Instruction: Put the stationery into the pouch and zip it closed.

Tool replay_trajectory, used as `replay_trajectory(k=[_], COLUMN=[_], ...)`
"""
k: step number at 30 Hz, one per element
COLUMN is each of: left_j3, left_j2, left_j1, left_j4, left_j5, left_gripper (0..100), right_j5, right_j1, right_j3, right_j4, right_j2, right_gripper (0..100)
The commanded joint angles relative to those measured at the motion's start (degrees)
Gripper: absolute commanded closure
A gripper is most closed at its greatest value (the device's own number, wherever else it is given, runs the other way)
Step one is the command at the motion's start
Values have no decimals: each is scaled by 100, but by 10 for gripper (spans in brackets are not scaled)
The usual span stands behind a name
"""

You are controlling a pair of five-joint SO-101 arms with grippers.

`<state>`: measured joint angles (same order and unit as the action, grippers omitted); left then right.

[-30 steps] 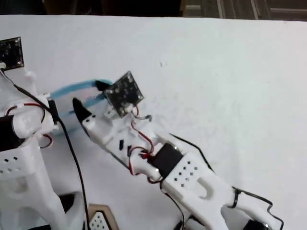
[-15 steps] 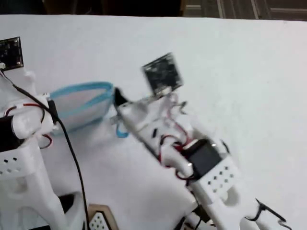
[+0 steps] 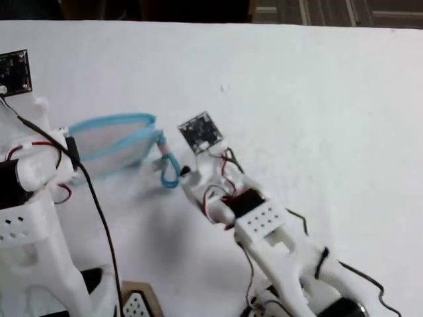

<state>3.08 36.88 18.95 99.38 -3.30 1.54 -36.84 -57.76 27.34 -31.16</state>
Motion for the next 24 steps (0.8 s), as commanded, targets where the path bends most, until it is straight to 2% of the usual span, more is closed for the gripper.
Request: replay_trajectory(k=[1,7,13,20,22,24], left_j3=[-18,-18,-18,-18,-18,-18], left_j2=[119,119,127,127,127,127], left_j1=[-31,-4,-22,-22,-22,-22], left_j4=[-167,-141,-132,-149,-158,-158], left_j5=[44,35,35,35,35,35], left_gripper=[977,977,977,977,977,977], right_j5=[35,-343,-484,-484,-510,-492], right_j1=[-189,-637,-215,101,101,127], right_j3=[0,-9,0,0,0,0], right_j4=[-585,-1622,-3081,-3952,-4338,-4884], right_j2=[444,1174,2097,2932,3029,3081], right_gripper=[670,670,672,673,700,781])
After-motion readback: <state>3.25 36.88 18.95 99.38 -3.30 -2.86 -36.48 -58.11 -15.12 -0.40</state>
